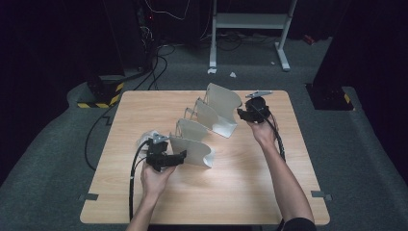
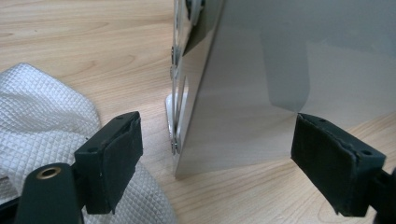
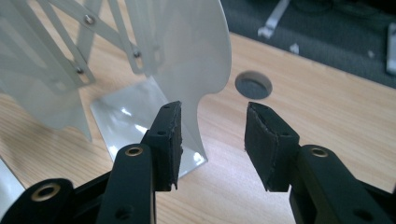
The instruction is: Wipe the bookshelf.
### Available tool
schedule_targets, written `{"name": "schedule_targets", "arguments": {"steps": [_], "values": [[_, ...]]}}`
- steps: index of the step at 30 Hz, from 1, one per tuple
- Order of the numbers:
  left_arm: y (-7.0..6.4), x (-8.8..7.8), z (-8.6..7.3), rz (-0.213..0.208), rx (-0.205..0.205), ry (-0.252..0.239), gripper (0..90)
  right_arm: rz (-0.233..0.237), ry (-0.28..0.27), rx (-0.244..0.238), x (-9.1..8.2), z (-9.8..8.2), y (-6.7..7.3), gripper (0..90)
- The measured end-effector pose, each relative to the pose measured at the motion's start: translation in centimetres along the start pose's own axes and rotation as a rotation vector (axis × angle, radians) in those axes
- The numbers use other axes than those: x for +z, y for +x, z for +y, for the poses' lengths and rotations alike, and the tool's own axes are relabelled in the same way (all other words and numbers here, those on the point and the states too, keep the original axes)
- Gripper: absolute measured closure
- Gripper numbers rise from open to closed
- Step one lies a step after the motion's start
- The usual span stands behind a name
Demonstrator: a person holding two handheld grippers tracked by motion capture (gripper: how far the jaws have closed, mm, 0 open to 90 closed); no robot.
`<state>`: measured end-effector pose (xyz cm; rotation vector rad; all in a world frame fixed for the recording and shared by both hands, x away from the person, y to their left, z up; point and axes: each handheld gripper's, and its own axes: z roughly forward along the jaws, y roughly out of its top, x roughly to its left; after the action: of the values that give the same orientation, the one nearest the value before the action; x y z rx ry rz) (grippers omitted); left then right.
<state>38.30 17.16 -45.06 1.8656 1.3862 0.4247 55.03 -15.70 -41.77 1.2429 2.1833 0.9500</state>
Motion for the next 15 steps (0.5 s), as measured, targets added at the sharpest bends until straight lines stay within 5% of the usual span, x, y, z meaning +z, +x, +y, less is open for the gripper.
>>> {"name": "schedule_targets", "arguments": {"steps": [10, 15], "values": [[0.0, 0.0, 0.0, 0.001, 0.007, 0.016, 17.3, 0.042, -0.011, 0.011, 0.7, 2.9, -0.6, 56.0], [-0.1, -0.5, 0.3, 0.004, 0.01, 0.009, 17.5, 0.056, 0.023, -0.006, 1.1, 3.5, -0.2, 63.4]]}}
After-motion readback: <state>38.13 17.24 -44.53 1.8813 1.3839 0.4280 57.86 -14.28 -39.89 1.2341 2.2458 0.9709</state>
